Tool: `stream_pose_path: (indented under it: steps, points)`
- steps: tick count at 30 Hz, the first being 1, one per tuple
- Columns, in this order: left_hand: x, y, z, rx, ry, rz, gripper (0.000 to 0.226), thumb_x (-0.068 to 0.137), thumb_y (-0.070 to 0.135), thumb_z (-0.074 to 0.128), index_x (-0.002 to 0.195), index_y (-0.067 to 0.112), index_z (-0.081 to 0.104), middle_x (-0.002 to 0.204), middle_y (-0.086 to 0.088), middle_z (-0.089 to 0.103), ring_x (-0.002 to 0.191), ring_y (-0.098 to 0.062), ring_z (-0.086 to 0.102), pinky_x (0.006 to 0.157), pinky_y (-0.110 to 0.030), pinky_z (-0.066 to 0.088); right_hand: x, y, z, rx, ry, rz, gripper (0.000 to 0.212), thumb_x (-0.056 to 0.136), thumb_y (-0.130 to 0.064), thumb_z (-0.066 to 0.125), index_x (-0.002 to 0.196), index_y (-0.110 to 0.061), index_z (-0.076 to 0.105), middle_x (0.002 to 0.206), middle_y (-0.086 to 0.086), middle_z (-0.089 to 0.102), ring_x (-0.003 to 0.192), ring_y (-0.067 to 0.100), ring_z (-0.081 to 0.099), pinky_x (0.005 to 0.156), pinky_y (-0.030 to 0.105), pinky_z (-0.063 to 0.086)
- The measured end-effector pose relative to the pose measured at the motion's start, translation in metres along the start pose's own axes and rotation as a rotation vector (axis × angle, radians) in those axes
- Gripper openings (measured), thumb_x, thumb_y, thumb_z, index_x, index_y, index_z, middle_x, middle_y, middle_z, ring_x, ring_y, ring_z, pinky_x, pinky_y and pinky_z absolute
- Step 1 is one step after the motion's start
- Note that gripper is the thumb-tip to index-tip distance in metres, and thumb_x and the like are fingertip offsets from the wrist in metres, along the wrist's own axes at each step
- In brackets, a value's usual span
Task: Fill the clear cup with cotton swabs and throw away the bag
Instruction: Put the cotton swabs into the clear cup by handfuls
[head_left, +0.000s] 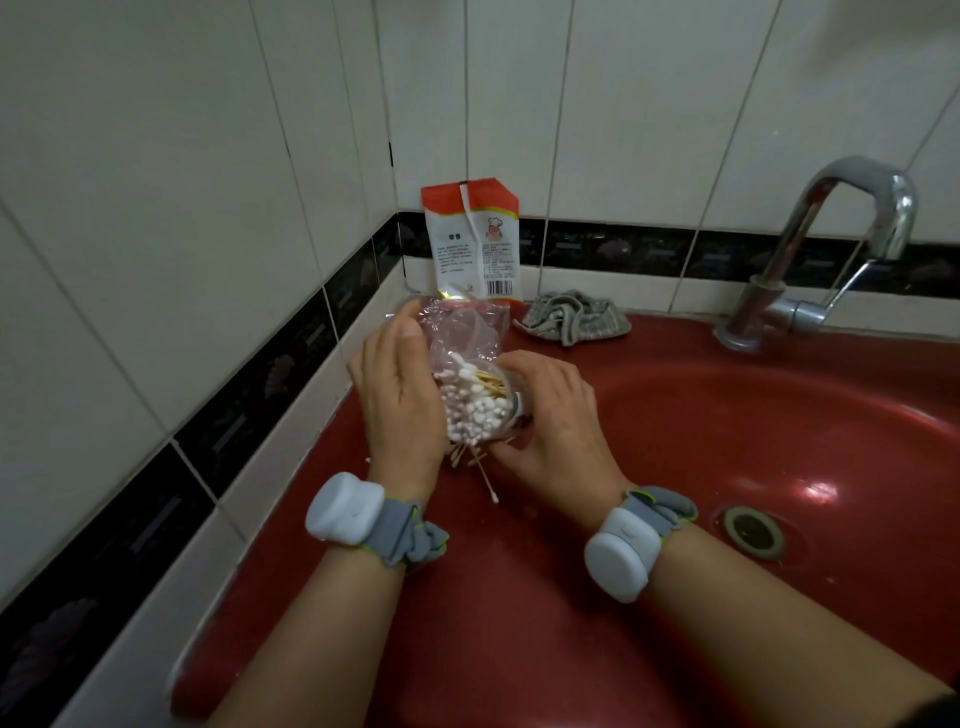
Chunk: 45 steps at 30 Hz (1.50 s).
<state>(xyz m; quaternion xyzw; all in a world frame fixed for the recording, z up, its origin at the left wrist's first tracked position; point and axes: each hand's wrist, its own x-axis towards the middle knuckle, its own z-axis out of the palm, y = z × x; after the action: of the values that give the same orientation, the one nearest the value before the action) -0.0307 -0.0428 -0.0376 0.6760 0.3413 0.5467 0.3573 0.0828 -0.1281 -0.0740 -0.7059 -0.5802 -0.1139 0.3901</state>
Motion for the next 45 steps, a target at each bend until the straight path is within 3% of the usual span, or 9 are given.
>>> stream_pose_path:
  steps: [7, 10, 14, 21, 27, 30, 37, 41, 45]
  points:
    - [-0.014, -0.009, 0.005, 0.194, -0.559, 0.194, 0.050, 0.095, 0.046, 0.017, 0.144, 0.039, 0.012, 0.151, 0.023, 0.005, 0.141, 0.009, -0.004, 0.116, -0.019, -0.010, 0.001, -0.001, 0.002, 0.044, 0.026, 0.031, 0.065, 0.065, -0.030, 0.076, 0.124, -0.023, 0.049, 0.122, -0.007, 0.054, 0.115, 0.013, 0.042, 0.094, 0.031, 0.031]
    - [-0.010, -0.007, -0.003, -0.095, -0.357, 0.074, 0.042, 0.097, 0.039, 0.029, 0.139, 0.036, 0.035, 0.147, 0.013, 0.036, 0.137, 0.002, 0.029, 0.116, -0.025, 0.021, -0.001, 0.004, -0.002, 0.030, -0.001, 0.050, 0.065, 0.064, -0.037, 0.072, 0.124, -0.024, 0.047, 0.124, -0.009, 0.051, 0.116, 0.013, 0.040, 0.095, 0.030, 0.028]
    - [-0.007, -0.005, -0.008, 0.028, -0.162, 0.180, 0.038, 0.090, 0.041, 0.048, 0.113, 0.017, 0.066, 0.107, 0.004, 0.062, 0.106, -0.010, 0.057, 0.093, -0.018, 0.042, 0.002, 0.003, -0.004, 0.032, -0.016, 0.054, 0.065, 0.065, -0.046, 0.062, 0.124, -0.024, 0.047, 0.124, -0.010, 0.050, 0.116, 0.012, 0.039, 0.094, 0.028, 0.027]
    - [-0.007, -0.005, -0.006, 0.153, -0.235, 0.312, 0.020, 0.077, 0.027, 0.068, 0.096, 0.024, 0.073, 0.090, 0.007, 0.058, 0.095, -0.017, 0.051, 0.087, -0.010, 0.037, -0.001, 0.002, -0.002, 0.053, -0.012, 0.039, 0.065, 0.065, -0.039, 0.072, 0.123, -0.025, 0.048, 0.123, -0.010, 0.052, 0.114, 0.013, 0.041, 0.095, 0.029, 0.029]
    - [-0.010, 0.001, -0.003, 0.211, -0.215, 0.037, 0.089, 0.078, 0.078, 0.007, 0.150, 0.024, 0.014, 0.155, 0.001, 0.017, 0.144, -0.013, 0.005, 0.115, -0.028, 0.002, -0.002, -0.001, -0.002, 0.054, -0.007, -0.003, 0.067, 0.065, -0.035, 0.078, 0.123, -0.025, 0.046, 0.122, -0.008, 0.052, 0.114, 0.015, 0.043, 0.095, 0.031, 0.031]
    - [-0.014, -0.002, 0.003, 0.493, -0.465, 0.131, 0.072, 0.078, 0.070, -0.006, 0.144, 0.042, -0.015, 0.154, 0.017, -0.021, 0.141, -0.012, -0.028, 0.116, -0.047, -0.013, -0.002, -0.005, 0.001, 0.089, 0.012, -0.033, 0.066, 0.064, -0.031, 0.075, 0.121, -0.027, 0.044, 0.118, -0.006, 0.054, 0.112, 0.014, 0.043, 0.093, 0.030, 0.031]
    - [-0.010, -0.005, -0.004, 0.554, -0.636, 0.207, 0.066, 0.080, 0.071, -0.005, 0.139, 0.048, -0.022, 0.144, 0.026, -0.035, 0.134, -0.008, -0.040, 0.110, -0.049, -0.023, 0.003, -0.002, -0.006, 0.078, 0.007, -0.008, 0.060, 0.064, -0.040, 0.066, 0.118, -0.029, 0.044, 0.116, -0.008, 0.054, 0.110, 0.013, 0.042, 0.090, 0.030, 0.031]
    - [0.006, -0.008, -0.008, 0.409, -0.422, 0.129, 0.072, 0.085, 0.063, 0.018, 0.148, 0.027, 0.018, 0.157, 0.002, 0.015, 0.145, -0.020, 0.007, 0.116, -0.042, 0.007, 0.002, 0.005, -0.007, 0.087, 0.025, 0.063, 0.066, 0.062, -0.034, 0.078, 0.120, -0.023, 0.050, 0.118, -0.010, 0.053, 0.111, 0.016, 0.043, 0.090, 0.032, 0.033]
    - [0.028, -0.013, -0.036, 0.451, -0.293, -0.014, 0.024, 0.082, 0.015, 0.058, 0.106, 0.013, 0.064, 0.095, -0.001, 0.057, 0.093, -0.018, 0.055, 0.080, -0.022, 0.037, 0.005, 0.011, -0.013, 0.080, 0.076, 0.129, 0.069, 0.061, -0.034, 0.082, 0.120, -0.024, 0.049, 0.115, -0.014, 0.048, 0.110, 0.016, 0.043, 0.087, 0.031, 0.031]
